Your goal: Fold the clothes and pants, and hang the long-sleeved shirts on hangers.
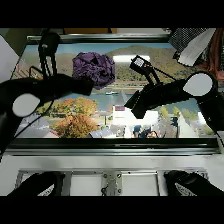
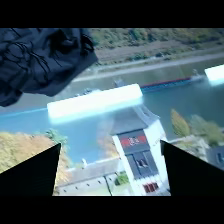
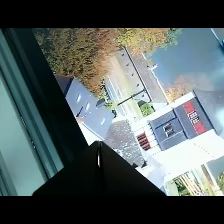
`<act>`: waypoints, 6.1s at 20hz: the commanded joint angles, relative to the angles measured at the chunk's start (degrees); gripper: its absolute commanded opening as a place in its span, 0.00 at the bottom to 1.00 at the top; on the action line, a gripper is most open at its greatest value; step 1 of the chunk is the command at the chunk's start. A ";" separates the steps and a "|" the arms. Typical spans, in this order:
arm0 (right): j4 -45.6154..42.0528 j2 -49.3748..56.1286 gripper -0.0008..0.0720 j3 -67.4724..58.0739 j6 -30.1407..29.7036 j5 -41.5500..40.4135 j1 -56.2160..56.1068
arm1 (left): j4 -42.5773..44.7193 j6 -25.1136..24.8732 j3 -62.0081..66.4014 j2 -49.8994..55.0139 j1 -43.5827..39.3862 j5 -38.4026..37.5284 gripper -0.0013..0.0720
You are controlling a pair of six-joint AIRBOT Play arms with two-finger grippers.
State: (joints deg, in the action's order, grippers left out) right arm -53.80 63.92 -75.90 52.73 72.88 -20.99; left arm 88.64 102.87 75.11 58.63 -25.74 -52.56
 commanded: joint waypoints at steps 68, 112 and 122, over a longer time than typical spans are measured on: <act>-19.10 -17.00 0.05 5.99 26.82 -1.44 24.94 | -33.11 -12.48 -15.37 26.47 12.76 -2.91 0.04; -16.94 -12.66 0.05 -26.49 40.50 9.64 23.28 | -11.32 -4.55 8.35 -18.29 24.63 -10.40 0.04; -16.48 5.11 0.05 -9.27 41.66 6.91 13.22 | -18.58 -6.03 -7.87 7.37 26.03 -9.92 0.92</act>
State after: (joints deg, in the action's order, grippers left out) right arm -70.41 63.81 -88.05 94.13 83.09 -4.60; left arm 72.14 97.41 68.05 58.74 1.06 -64.14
